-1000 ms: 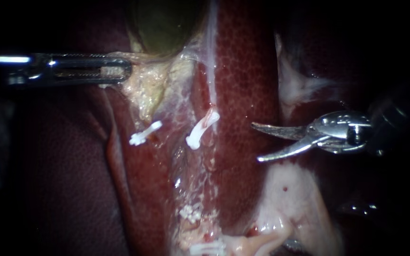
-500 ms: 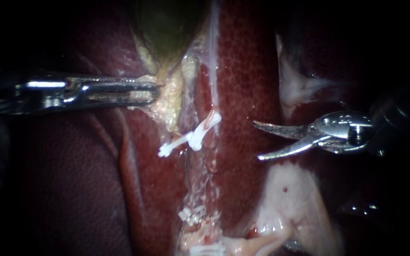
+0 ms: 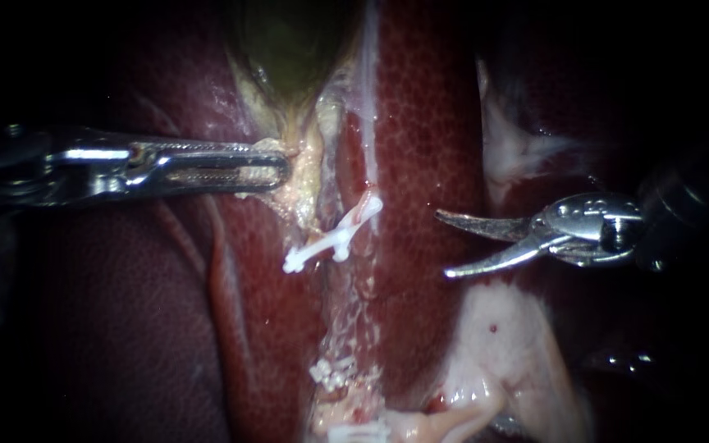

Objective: Go back from the cut right tube

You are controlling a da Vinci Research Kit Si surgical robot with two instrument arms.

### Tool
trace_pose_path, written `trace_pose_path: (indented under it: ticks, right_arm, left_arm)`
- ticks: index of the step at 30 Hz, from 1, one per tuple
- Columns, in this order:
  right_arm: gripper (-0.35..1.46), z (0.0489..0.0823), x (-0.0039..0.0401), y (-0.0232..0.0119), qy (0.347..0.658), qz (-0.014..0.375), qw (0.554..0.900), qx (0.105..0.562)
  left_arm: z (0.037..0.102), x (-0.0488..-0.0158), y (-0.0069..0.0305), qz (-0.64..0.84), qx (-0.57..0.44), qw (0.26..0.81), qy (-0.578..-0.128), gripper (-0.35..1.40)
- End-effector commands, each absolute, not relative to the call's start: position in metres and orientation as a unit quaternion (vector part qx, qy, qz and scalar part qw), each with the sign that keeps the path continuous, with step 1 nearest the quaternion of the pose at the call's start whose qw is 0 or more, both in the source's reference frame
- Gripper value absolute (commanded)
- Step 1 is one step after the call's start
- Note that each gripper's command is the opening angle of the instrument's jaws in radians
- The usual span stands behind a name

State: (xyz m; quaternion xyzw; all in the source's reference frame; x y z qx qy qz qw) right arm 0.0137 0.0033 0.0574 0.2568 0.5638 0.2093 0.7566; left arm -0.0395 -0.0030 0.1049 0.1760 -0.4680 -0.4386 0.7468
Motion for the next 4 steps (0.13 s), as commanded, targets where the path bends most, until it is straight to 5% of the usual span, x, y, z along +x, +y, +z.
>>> trace_pose_path:
  ticks: [1,4]
  right_arm:
    - [1.43,0.0574,0.0137,0.0033,0.564,0.209,0.757,0.257]
    - [1.43,0.0574,0.0137,0.0033,0.564,0.208,0.756,0.258]
  left_arm:
    - [0.1048,-0.0395,-0.003,-0.439,0.176,0.747,-0.468,-0.15]
    - [0.1047,-0.0394,-0.0029,-0.439,0.177,0.747,-0.468,-0.15]
